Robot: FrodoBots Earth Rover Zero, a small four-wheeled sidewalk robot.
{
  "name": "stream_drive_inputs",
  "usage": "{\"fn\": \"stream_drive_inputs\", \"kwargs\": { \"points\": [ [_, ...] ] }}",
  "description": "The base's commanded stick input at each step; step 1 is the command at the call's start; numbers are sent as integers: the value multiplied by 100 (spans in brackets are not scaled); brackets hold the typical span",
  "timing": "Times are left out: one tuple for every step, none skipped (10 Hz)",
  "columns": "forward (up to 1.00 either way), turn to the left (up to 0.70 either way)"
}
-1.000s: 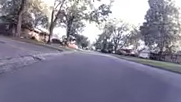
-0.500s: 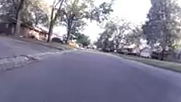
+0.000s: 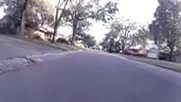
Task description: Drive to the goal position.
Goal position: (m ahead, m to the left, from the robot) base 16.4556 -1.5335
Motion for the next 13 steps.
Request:
{"fn": "stream_drive_inputs", "kwargs": {
  "points": [
    [100,0],
    [100,0],
    [100,0],
    [97,0],
    [90,0],
    [83,0],
    [85,0],
    [94,0],
    [100,0],
    [100,0],
    [100,0],
    [100,-18],
    [100,-27]
  ]
}}
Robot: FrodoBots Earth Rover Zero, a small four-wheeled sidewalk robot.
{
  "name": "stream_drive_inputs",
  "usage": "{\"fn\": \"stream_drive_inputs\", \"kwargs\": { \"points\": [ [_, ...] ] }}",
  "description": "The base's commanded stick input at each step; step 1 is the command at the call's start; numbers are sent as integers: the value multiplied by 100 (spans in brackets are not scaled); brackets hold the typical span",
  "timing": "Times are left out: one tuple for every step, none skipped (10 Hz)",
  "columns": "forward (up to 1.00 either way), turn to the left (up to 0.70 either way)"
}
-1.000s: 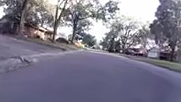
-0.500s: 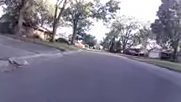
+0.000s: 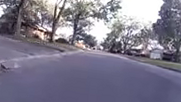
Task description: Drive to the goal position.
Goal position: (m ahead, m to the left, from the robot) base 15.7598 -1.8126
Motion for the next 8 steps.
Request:
{"fn": "stream_drive_inputs", "kwargs": {
  "points": [
    [100,-35],
    [100,-19],
    [100,0],
    [100,0],
    [100,0],
    [100,0],
    [100,0],
    [100,0]
  ]
}}
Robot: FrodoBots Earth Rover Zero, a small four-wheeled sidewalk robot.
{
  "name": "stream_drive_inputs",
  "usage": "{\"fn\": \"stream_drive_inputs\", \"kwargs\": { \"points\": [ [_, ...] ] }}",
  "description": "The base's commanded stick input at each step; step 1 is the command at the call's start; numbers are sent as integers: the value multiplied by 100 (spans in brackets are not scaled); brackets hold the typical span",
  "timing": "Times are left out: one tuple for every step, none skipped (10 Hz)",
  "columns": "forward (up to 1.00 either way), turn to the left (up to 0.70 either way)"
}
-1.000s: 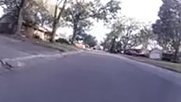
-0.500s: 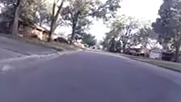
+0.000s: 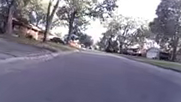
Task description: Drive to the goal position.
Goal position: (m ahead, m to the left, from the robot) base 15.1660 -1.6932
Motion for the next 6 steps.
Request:
{"fn": "stream_drive_inputs", "kwargs": {
  "points": [
    [100,0],
    [100,0],
    [100,0],
    [100,0],
    [100,0],
    [100,0]
  ]
}}
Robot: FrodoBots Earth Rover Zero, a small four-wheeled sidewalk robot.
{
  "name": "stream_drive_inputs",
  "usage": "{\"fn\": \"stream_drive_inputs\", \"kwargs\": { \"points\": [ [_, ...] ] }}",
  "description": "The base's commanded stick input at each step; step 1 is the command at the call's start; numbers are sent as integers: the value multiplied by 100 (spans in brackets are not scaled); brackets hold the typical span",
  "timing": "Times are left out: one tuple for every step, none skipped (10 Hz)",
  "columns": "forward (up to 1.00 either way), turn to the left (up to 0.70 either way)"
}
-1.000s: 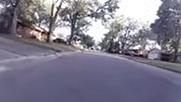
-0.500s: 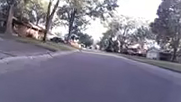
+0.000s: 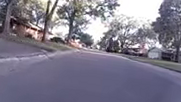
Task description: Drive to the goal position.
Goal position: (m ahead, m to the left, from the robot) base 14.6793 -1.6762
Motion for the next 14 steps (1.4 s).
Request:
{"fn": "stream_drive_inputs", "kwargs": {
  "points": [
    [100,0],
    [100,0],
    [100,0],
    [100,0],
    [100,0],
    [100,0],
    [100,0],
    [100,0],
    [100,0],
    [100,0],
    [100,0],
    [100,0],
    [100,0],
    [100,0]
  ]
}}
